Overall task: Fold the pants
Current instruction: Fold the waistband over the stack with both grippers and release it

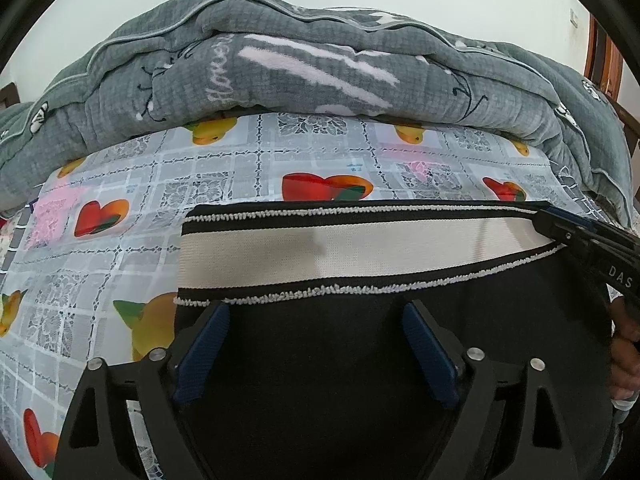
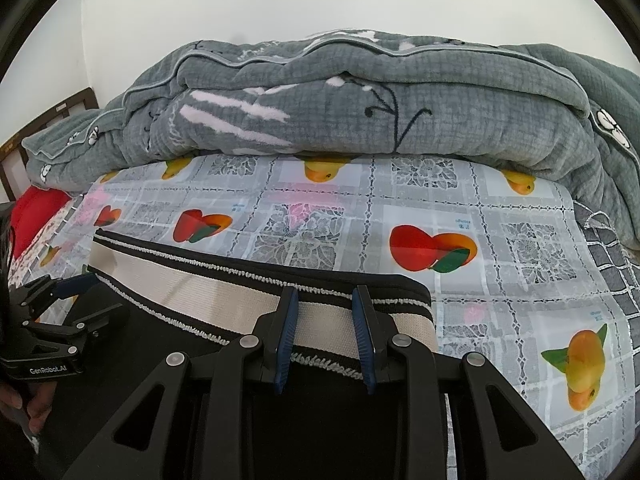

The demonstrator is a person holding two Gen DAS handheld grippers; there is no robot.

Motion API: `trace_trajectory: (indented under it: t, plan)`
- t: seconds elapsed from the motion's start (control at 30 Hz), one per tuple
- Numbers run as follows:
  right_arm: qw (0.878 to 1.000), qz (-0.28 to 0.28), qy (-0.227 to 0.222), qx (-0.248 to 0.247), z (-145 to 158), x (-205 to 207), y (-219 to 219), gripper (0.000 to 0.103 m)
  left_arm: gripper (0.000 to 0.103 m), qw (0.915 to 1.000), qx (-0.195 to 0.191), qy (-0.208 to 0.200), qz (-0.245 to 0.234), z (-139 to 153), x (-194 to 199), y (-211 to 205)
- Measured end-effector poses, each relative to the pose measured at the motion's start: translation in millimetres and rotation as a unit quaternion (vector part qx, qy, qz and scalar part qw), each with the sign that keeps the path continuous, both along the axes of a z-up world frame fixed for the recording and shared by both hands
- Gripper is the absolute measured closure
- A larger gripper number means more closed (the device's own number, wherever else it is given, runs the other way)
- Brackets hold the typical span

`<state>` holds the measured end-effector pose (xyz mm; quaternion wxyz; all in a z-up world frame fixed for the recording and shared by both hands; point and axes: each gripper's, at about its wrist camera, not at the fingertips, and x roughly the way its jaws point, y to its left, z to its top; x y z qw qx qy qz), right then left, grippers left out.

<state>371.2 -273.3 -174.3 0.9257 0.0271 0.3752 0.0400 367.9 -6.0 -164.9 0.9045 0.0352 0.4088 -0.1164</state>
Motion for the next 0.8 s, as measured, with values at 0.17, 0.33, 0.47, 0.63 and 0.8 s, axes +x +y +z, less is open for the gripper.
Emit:
trace_trajectory:
  t: [0.17,0.33,0.47,0.63,0.8]
  plan:
    - [0.999,0.01,0.04,-0.009,10,-12,2,0.072,0.011,0.9996,0.014,0.022,-0.009,7,-24,9]
    - [0.996,0.014,0.082,0.022,17,-51,-3,0.062,0.012,0.9993,0.015,0.014,-0.03,13,-79,17]
    - [0.999,0.005,0.042,-0.013,15,-112,11,0.062,0.012,0.9988,-0.025,-0.004,-0.042,18,-127,12]
    - [0.999,0.024,0.024,0.003,1,-174,27,0.061,0.011,0.9969,0.013,-0.047,-0.062,9,-182,-12]
    - [1.0,0.004,0.007,-0.012,-16,-208,15,0.061,0.009,0.9979,0.01,-0.059,-0.024,4,-199,19]
